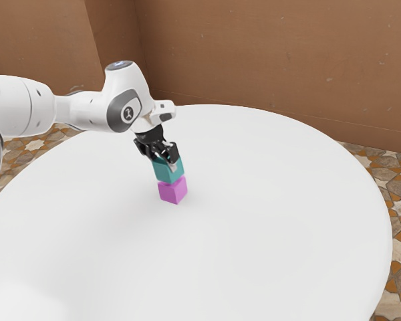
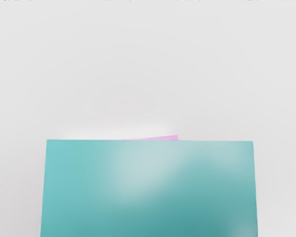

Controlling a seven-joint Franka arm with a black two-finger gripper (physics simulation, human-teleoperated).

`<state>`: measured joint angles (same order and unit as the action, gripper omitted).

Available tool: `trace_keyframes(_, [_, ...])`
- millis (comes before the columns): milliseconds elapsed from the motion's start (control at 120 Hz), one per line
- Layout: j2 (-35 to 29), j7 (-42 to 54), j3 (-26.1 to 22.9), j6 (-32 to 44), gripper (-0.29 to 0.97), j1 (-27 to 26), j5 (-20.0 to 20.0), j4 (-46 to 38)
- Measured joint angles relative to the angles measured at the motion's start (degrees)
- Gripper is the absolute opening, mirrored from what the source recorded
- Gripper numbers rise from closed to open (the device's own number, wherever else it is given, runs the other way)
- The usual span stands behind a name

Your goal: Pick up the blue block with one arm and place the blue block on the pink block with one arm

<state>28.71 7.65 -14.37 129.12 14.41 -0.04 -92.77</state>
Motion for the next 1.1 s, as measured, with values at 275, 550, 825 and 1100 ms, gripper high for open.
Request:
trace_keyframes(275, [0.2,-0.5,0.0,0.3,0.4,0.1,0.0,-0.1])
trace_keyframes(550, [-0.3,-0.6,0.0,0.3,0.6,0.2,0.0,0.2])
trace_keyframes(825, [-6.4,-0.9,-0.3,-6.0,0.66,0.2,0.2,0.4])
trace_keyframes(1100, [-7.3,-0.9,-0.3,-9.4,0.67,0.3,0.4,0.6])
